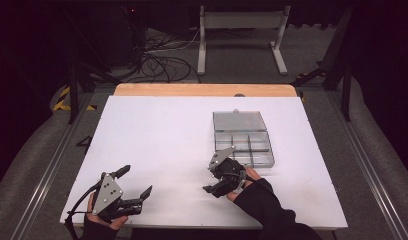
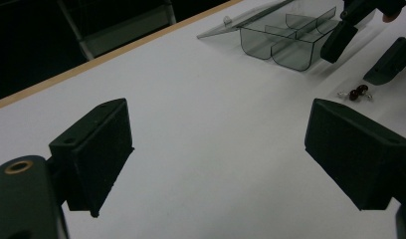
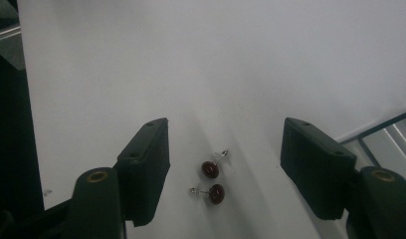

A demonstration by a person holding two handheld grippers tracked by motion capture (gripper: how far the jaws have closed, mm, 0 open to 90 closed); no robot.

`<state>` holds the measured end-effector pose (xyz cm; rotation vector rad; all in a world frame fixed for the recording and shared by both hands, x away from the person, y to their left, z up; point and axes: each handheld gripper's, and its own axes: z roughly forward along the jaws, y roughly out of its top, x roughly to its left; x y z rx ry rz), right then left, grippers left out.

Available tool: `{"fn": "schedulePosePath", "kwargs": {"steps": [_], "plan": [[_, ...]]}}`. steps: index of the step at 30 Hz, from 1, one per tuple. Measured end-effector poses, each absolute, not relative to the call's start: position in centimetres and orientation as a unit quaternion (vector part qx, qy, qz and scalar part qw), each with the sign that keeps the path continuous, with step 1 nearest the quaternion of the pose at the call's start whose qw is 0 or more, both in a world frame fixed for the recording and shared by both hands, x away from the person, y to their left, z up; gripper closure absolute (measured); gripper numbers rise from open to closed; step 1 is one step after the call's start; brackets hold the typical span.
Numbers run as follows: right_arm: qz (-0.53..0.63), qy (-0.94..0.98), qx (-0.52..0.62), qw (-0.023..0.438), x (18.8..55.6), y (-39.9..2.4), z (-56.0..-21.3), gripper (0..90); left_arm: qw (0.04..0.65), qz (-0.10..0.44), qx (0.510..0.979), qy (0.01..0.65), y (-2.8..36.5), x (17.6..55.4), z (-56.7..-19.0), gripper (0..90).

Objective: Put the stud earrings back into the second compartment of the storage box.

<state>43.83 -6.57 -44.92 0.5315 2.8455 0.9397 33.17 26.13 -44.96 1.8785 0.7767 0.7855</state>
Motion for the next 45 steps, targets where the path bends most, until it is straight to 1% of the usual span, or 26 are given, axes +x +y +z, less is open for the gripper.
{"fn": "schedulePosePath", "kwargs": {"steps": [8,13,19,24,27,28,31,39,45], "plan": [[0.279,0.944,0.174,0.037,44.0,-5.9,-45.7,41.3,0.462,0.321,0.764,0.316,26.1,33.2,-45.0,11.9],[0.261,0.949,0.173,0.036,44.0,-5.4,-46.3,45.7,0.462,0.322,0.764,0.314,26.1,33.2,-45.0,11.9],[0.242,0.953,0.176,0.036,44.0,-5.1,-46.7,53.2,0.461,0.324,0.764,0.315,26.1,33.1,-44.9,12.2],[0.239,0.953,0.177,0.054,43.7,-4.9,-46.7,63.8,0.460,0.324,0.765,0.313,26.1,33.1,-45.0,12.1],[0.237,0.953,0.179,0.054,43.5,-4.8,-46.7,74.5,0.461,0.325,0.764,0.313,26.0,33.1,-44.9,12.1],[0.237,0.954,0.177,0.055,43.5,-4.7,-46.7,75.9,0.460,0.325,0.764,0.314,26.0,33.1,-44.9,12.1],[0.234,0.953,0.184,0.054,43.5,-4.6,-46.6,77.3,0.460,0.325,0.765,0.313,26.0,33.1,-45.0,12.1],[0.236,0.953,0.184,0.054,43.5,-4.6,-46.6,77.5,0.460,0.326,0.764,0.313,26.0,33.1,-44.9,12.1],[0.252,0.949,0.180,0.064,43.3,-4.8,-45.8,77.5,0.458,0.326,0.766,0.312,25.8,33.1,-45.0,12.2]]}}
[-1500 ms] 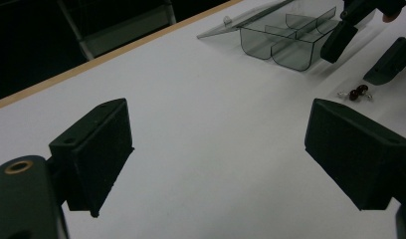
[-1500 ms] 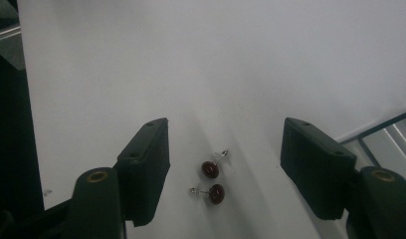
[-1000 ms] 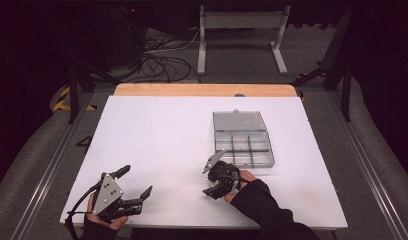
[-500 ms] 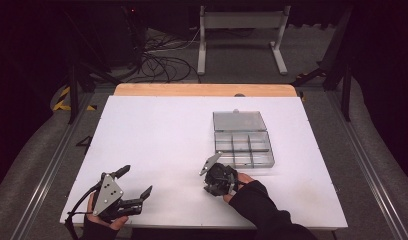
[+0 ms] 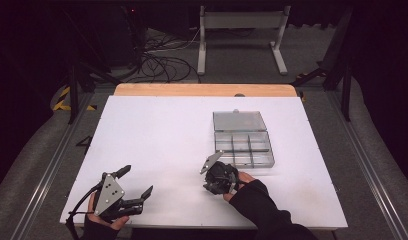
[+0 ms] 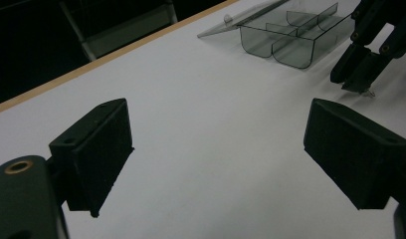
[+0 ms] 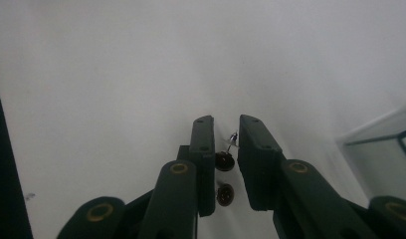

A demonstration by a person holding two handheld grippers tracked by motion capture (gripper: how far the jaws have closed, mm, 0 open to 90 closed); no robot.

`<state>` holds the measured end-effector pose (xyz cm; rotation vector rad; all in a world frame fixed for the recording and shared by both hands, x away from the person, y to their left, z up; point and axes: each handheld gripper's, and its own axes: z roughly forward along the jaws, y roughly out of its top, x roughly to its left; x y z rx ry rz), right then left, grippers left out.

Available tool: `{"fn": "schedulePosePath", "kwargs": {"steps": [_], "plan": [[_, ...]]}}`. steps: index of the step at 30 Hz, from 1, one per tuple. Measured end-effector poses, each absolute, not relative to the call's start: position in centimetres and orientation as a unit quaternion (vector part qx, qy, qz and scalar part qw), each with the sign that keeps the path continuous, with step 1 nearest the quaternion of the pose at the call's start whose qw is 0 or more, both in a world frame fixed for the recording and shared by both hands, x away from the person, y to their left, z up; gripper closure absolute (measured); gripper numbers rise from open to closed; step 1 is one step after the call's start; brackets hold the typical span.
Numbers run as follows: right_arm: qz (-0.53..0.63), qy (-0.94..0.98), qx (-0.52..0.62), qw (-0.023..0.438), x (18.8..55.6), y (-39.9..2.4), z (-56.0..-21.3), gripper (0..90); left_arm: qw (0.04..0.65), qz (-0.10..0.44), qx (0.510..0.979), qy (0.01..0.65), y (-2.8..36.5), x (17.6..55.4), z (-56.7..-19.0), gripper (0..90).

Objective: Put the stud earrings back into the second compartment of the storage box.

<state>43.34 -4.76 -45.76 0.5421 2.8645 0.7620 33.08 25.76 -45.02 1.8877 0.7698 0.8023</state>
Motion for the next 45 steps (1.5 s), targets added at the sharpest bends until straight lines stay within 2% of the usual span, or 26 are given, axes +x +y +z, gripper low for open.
{"fn": "schedulePosePath", "kwargs": {"steps": [33,45], "plan": [[0.362,0.903,0.169,0.159,43.2,-7.9,-39.6,77.5,0.458,0.328,0.765,0.312,25.9,33.0,-44.9,12.2],[0.375,0.892,0.193,0.162,44.4,-9.3,-38.4,77.5,0.457,0.329,0.765,0.312,25.9,33.0,-44.9,12.1]]}}
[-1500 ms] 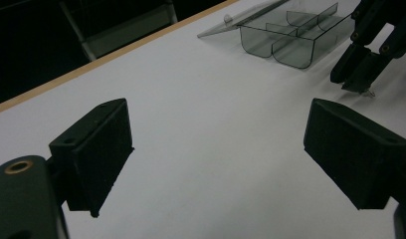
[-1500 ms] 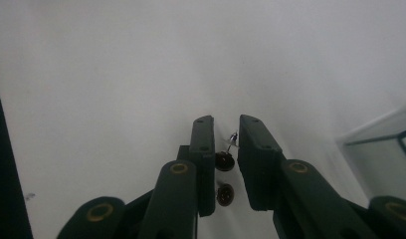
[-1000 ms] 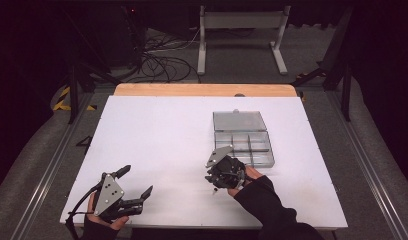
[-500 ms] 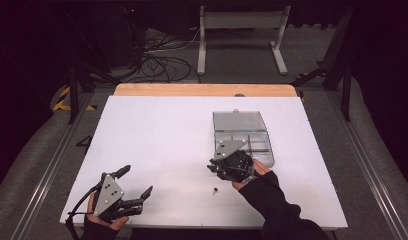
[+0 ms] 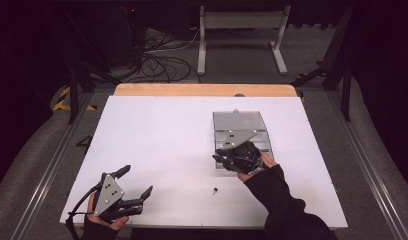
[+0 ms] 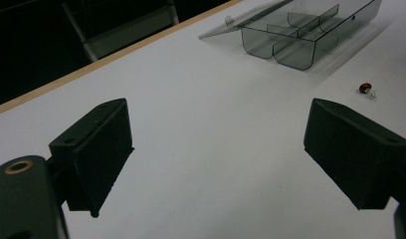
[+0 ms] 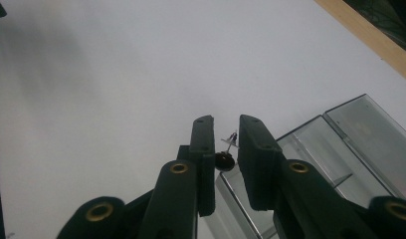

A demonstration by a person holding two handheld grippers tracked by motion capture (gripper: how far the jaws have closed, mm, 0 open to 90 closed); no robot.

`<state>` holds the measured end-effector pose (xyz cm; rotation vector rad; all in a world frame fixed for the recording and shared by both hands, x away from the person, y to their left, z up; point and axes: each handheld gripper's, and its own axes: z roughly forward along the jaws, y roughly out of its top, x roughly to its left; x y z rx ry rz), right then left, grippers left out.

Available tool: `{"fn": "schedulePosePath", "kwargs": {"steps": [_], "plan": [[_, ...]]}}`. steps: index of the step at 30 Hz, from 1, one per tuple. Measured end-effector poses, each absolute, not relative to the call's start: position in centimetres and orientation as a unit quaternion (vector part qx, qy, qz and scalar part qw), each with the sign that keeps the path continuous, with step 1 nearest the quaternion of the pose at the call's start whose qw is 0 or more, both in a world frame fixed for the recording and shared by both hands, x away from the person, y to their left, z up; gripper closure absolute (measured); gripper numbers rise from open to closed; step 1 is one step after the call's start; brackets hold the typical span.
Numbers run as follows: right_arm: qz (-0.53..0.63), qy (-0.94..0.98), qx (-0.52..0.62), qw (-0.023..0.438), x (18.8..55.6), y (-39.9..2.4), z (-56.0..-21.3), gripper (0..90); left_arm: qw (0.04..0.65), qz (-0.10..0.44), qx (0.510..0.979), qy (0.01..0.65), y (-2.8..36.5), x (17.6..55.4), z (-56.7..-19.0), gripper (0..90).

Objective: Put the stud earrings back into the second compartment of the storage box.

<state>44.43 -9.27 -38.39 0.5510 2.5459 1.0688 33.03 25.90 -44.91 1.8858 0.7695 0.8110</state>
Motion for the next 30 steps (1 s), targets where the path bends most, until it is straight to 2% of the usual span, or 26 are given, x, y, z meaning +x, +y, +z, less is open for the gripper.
{"fn": "schedulePosePath", "kwargs": {"steps": [17,30], "plan": [[0.344,0.890,0.239,0.182,46.9,-10.9,-37.2,77.5,0.455,0.328,0.766,0.315,25.9,33.1,-45.0,12.2],[0.303,0.893,0.282,0.177,50.1,-11.9,-38.4,77.3,0.455,0.329,0.765,0.315,25.9,33.1,-45.0,12.3]]}}
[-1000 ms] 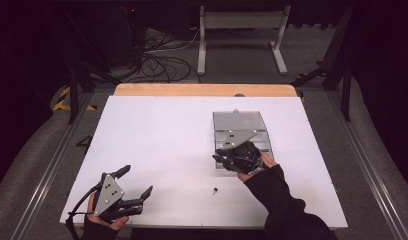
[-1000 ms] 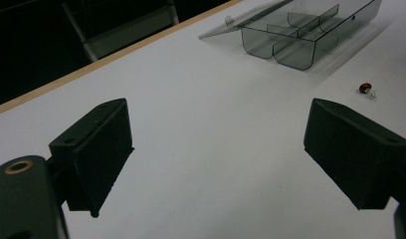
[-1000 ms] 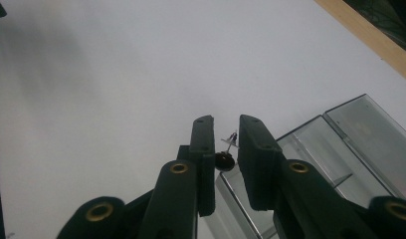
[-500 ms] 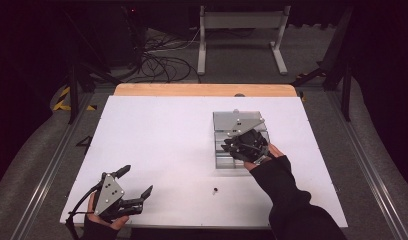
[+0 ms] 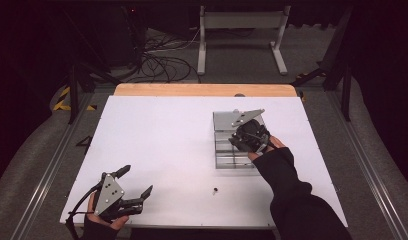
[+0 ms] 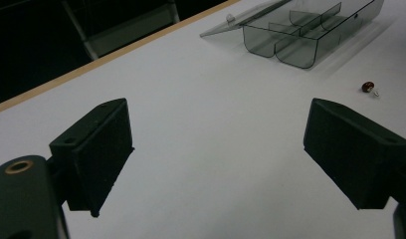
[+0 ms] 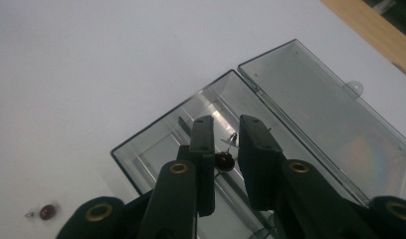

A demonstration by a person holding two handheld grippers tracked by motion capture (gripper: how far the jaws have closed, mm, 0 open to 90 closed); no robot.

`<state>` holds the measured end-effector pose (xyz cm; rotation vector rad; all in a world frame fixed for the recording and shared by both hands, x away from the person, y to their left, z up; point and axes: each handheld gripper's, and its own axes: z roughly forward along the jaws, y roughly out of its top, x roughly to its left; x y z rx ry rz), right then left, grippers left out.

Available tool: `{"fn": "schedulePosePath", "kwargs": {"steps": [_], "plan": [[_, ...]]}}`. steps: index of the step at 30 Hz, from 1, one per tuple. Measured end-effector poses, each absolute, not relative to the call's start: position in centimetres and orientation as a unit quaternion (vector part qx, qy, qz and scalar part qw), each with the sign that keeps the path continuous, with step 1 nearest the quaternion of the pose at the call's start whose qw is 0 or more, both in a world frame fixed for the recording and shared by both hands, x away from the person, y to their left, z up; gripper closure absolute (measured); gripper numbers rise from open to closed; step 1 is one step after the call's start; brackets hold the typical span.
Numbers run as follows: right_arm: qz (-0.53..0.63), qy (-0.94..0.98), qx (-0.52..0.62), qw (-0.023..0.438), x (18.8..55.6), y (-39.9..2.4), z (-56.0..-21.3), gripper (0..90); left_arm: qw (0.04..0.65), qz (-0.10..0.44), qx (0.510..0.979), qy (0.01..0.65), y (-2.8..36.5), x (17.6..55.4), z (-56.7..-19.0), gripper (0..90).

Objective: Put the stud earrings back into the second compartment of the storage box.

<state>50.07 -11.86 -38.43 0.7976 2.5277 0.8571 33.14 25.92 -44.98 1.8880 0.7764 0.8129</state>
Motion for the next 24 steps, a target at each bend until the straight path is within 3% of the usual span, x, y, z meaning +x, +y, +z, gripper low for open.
{"fn": "schedulePosePath", "kwargs": {"steps": [24], "plan": [[0.237,0.900,0.335,0.147,54.9,-12.8,-42.3,77.2,0.455,0.327,0.765,0.316,26.0,33.2,-45.0,12.3]]}}
